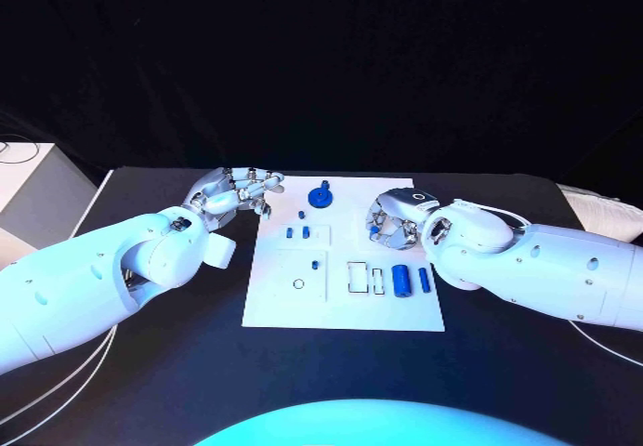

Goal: Assemble the parts on the task board

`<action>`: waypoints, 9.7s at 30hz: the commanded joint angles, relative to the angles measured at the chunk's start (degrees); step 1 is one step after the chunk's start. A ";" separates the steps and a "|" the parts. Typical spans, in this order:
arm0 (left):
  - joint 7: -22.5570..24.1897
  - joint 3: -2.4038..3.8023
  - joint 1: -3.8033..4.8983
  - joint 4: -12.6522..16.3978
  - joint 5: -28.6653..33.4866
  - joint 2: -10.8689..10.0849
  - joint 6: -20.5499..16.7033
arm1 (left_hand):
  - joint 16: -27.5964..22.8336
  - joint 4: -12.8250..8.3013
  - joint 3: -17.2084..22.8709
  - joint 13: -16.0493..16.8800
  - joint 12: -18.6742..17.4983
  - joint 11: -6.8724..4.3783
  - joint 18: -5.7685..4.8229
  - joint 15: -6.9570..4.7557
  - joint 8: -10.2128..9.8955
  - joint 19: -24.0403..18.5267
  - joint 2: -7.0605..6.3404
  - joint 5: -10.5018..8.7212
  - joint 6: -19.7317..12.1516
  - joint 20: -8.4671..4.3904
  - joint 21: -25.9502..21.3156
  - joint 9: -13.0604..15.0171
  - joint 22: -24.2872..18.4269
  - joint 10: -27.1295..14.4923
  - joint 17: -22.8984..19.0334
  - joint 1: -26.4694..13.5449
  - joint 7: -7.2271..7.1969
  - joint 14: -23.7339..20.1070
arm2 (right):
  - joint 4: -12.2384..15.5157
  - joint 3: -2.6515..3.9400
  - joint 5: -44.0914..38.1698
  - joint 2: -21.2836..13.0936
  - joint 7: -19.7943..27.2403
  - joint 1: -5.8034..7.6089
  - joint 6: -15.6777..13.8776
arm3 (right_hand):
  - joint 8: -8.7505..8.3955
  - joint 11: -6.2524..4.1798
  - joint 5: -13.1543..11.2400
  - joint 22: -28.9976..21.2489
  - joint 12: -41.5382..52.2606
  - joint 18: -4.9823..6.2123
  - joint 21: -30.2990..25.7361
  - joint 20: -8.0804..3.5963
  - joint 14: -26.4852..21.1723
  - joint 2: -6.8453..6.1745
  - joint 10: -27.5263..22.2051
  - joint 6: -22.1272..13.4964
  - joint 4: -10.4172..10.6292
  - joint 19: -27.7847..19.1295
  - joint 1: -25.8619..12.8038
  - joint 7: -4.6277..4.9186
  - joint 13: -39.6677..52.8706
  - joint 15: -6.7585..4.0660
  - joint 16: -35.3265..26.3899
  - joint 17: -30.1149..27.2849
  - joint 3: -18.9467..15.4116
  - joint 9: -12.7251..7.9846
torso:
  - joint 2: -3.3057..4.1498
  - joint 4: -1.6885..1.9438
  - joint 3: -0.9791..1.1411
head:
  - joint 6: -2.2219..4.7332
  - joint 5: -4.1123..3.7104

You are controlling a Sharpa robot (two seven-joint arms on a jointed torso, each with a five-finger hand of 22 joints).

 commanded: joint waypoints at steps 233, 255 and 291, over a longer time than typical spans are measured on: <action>2.13 0.04 -1.07 -0.03 0.21 -1.03 1.40 | 0.02 1.69 -2.21 0.84 3.12 -0.16 0.87 -0.29 1.20 -0.40 0.16 0.22 -0.94 -0.06 -0.84 0.08 -0.29 0.04 -0.58 0.97 -0.27 -0.58 | 17.42 -0.67 12.22 -14.10 -18.85 -3.54 0.05 | 9.15 -3.91 5.38 18.81 74.94 -3.64 11.79 -1.69 5.34 3.67 17.29 -3.58 9.59 6.63 -14.83 -2.17 80.03 -2.41 8.99 17.87 -40.06 3.12 | -0.55 -1.05 -0.02 | -1.44 -2.77; 1.25 0.04 -1.09 0.05 0.24 -1.30 2.32 | 0.04 2.71 -2.77 0.95 3.53 -0.16 0.86 -0.29 1.42 -0.42 0.44 0.22 -1.03 -0.08 -0.99 0.08 -0.34 -0.43 -0.68 0.38 -0.28 -0.67 | 13.99 -0.72 8.16 -10.05 -19.85 -4.93 7.77 | 10.62 -4.03 2.03 19.73 74.52 -3.72 12.27 -1.74 5.48 3.04 17.14 -3.79 9.67 6.66 -19.93 -2.33 80.07 -2.50 9.25 18.63 -41.37 3.46 | -0.52 -1.12 0.11 | -1.85 -2.56; -0.34 0.03 -1.12 -0.10 0.45 -1.38 3.49 | 0.03 3.04 -2.91 1.00 3.70 -0.15 0.86 -0.28 1.50 -0.43 0.63 0.23 -1.08 -0.08 -1.06 0.07 -0.37 -0.63 -0.72 0.34 -0.28 -0.74 | 17.28 -0.37 26.33 -12.16 -19.17 -2.35 -0.27 | 11.94 -4.56 20.95 22.40 74.65 -4.13 14.15 -2.12 5.72 7.86 17.71 -4.27 9.28 7.30 -10.64 -2.85 81.17 -2.94 9.62 19.76 -33.05 2.71 | -0.64 -1.31 -0.04 | -1.41 -2.46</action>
